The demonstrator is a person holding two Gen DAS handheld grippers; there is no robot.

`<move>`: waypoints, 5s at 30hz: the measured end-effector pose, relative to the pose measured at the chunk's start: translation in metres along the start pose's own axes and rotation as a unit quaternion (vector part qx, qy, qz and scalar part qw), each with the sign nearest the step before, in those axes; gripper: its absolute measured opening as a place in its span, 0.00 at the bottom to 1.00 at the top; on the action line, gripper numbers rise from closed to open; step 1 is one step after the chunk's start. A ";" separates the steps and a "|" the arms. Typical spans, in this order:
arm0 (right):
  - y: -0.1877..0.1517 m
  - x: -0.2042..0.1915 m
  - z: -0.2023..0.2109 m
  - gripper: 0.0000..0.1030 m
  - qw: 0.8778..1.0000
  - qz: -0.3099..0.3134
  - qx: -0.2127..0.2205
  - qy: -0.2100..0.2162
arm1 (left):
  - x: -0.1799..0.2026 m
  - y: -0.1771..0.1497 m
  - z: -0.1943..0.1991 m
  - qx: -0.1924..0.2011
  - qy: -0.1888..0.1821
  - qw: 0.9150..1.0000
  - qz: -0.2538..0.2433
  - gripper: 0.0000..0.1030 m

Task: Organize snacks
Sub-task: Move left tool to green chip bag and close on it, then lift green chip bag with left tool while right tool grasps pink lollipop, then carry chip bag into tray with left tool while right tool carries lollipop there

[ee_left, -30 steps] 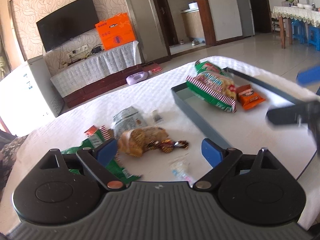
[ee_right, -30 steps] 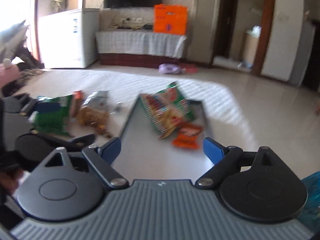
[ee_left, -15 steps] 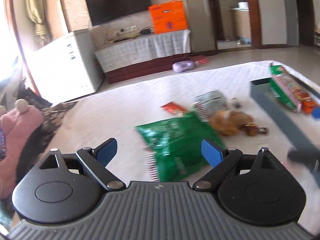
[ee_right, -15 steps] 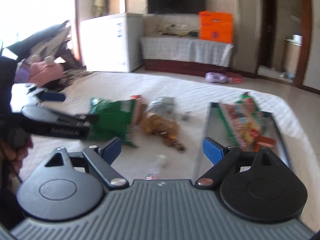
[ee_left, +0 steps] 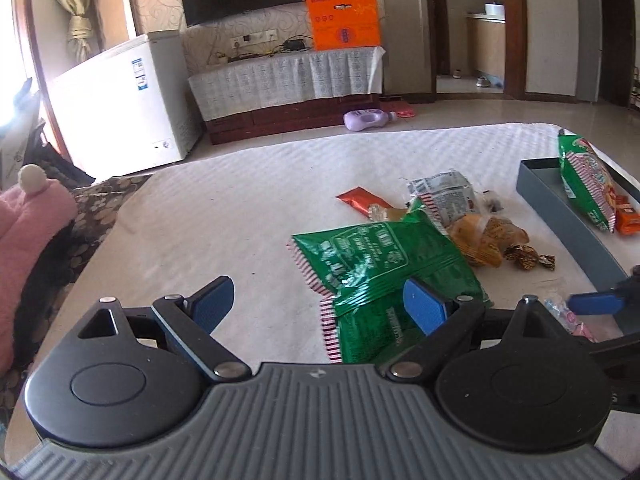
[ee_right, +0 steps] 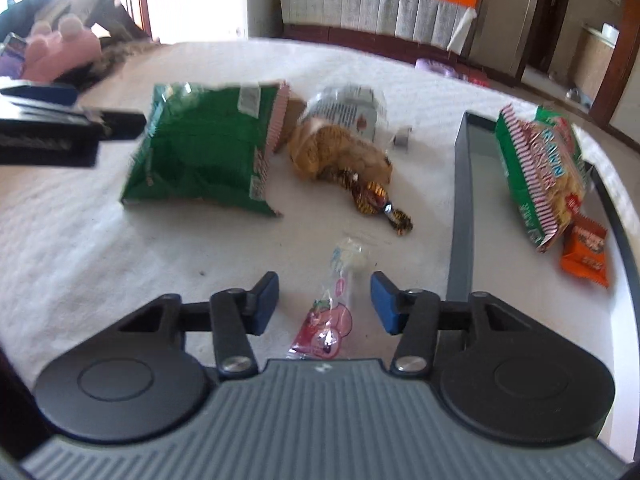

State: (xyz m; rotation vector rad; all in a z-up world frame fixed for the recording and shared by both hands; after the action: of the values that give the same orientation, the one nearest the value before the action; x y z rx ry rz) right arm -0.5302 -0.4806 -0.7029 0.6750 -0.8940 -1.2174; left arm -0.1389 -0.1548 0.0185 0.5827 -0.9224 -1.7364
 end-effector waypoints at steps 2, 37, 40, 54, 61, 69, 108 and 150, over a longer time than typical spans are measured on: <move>0.001 -0.005 0.001 0.29 1.000 -0.002 0.004 0.022 | 0.008 0.003 -0.003 0.005 -0.013 1.000 -0.011 0.92; -0.002 -0.006 0.031 0.24 0.999 0.005 0.027 0.041 | 0.075 -0.023 -0.027 0.025 -0.039 0.978 -0.204 0.67; -0.001 -0.002 0.037 0.23 0.999 -0.001 0.037 0.037 | 0.076 -0.023 -0.022 0.027 -0.039 0.980 -0.195 0.65; -0.009 0.009 0.033 0.27 0.997 -0.051 0.024 0.053 | 0.071 -0.027 -0.007 0.039 -0.017 0.980 -0.195 0.78; -0.008 -0.004 0.019 0.60 1.000 -0.022 0.008 0.016 | 0.062 -0.030 -0.029 0.019 -0.024 0.980 -0.196 0.98; -0.005 -0.011 0.015 0.33 0.999 0.000 0.002 0.036 | 0.067 -0.032 -0.041 0.006 -0.064 0.981 -0.183 0.94; 0.007 0.036 0.086 0.16 0.992 -0.050 0.115 0.021 | 0.091 0.004 0.020 0.070 -0.086 0.986 -0.123 0.64; -0.088 0.152 0.107 0.16 0.984 -0.157 0.060 -0.051 | 0.306 -0.030 0.000 0.034 -0.253 0.955 -0.153 0.65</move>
State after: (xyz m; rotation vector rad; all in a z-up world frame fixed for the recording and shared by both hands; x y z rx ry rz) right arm -0.6517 -0.6459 -0.6905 0.8810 -0.9773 -1.4984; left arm -0.2613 -0.4366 0.0086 0.3371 -1.3027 -2.1970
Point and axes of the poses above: each gripper's, at about its wrist camera, not at the fingertips, and z roughly against the way its jaws point, x to its right, y to its top, the point moved 9 cm from there along -z, roughly the way its jaws point, and after that the axes turned 13 degrees about z, right-handed, at the moved point
